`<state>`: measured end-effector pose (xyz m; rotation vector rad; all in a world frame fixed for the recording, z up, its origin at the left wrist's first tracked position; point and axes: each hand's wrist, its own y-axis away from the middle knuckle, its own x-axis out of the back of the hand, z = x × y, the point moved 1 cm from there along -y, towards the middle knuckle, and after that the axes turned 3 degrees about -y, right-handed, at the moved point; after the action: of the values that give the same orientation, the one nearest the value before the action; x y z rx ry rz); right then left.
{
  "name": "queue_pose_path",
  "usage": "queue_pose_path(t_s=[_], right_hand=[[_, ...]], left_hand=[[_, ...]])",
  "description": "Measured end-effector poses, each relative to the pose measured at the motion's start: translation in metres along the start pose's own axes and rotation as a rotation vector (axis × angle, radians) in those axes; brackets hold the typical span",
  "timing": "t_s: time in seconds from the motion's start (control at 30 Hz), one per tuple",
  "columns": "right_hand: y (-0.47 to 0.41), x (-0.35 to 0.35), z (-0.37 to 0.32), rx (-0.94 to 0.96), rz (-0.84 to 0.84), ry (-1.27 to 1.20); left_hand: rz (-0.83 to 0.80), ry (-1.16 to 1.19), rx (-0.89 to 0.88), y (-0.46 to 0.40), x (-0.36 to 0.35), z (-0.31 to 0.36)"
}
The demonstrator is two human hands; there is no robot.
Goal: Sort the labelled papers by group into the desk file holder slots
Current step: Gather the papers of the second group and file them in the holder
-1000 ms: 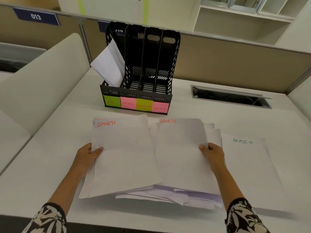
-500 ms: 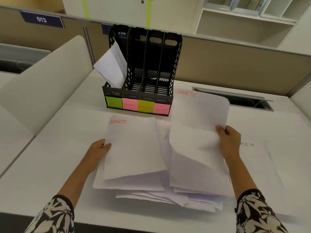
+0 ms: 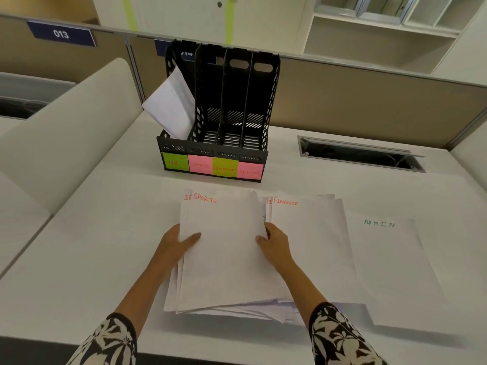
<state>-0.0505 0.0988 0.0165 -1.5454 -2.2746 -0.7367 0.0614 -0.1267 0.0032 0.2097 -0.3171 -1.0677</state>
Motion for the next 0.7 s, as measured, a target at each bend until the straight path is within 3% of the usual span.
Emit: queue_pose_path(t_s=[0.2, 0.37, 0.43, 0.57, 0.7], right_hand=[[-0.001, 0.008, -0.011, 0.013, 0.049, -0.238], [0.002, 0.021, -0.031, 0.028, -0.241, -0.596], [0.003, 0.034, -0.033, 0.044, -0.191, -0.560], [0.001, 0.081, -0.008, -0.018, -0.012, -0.418], [0.007, 0.134, 0.042, -0.198, 0.102, -0.311]], left_hand=[[0.059, 0.085, -0.177, 0.005, 0.020, 0.027], [0.006, 0.223, -0.195, 0.003, 0.026, 0.061], [-0.005, 0.224, -0.147, -0.002, 0.016, 0.069], [0.025, 0.019, -0.044, -0.008, -0.008, 0.057], [0.082, -0.409, -0.056, -0.011, -0.028, 0.032]])
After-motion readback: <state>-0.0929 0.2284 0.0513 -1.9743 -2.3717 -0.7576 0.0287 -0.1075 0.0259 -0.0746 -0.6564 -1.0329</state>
